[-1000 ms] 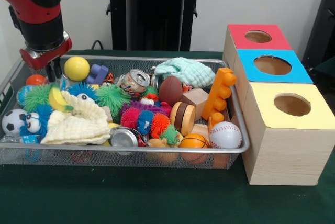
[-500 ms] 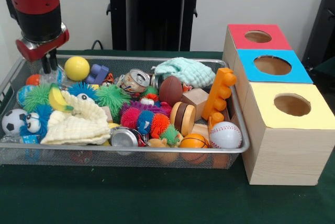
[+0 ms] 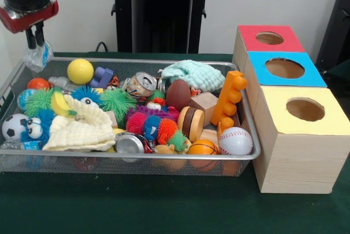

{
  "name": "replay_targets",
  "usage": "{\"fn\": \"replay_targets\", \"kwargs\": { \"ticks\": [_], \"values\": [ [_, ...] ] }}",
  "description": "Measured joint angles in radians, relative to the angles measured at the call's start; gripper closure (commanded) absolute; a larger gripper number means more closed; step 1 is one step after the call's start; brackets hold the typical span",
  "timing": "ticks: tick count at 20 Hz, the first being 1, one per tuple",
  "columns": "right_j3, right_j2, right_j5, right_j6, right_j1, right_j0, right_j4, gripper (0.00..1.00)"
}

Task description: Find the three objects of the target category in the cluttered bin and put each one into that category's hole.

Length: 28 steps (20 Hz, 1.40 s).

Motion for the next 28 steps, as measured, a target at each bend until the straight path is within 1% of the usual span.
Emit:
{"fn": "replay_targets", "kwargs": {
  "ticks": [6,12,14,17,21,22,24,27,28],
  "values": [
    [0.014,0.009,0.038,0.0,-0.068,0.013,0.061,1.0],
    [0.052,0.03,0.04,0.0,-0.119,0.033,0.142,1.0],
    [0.081,0.039,0.04,0.0,-0.139,0.057,0.187,1.0],
    [0.102,0.047,0.04,0.0,-0.148,0.078,0.215,1.0],
    [0.145,0.056,0.031,0.0,-0.159,0.134,0.279,1.0],
    [0.16,0.057,0.017,0.0,-0.158,0.158,0.303,1.0],
    [0.172,0.057,-0.001,0.0,-0.158,0.176,0.321,1.0],
    [0.197,0.057,-0.063,0.0,-0.154,0.221,0.364,1.0],
    [0.209,0.057,-0.121,0.0,-0.148,0.257,0.392,1.0]
  ]
}}
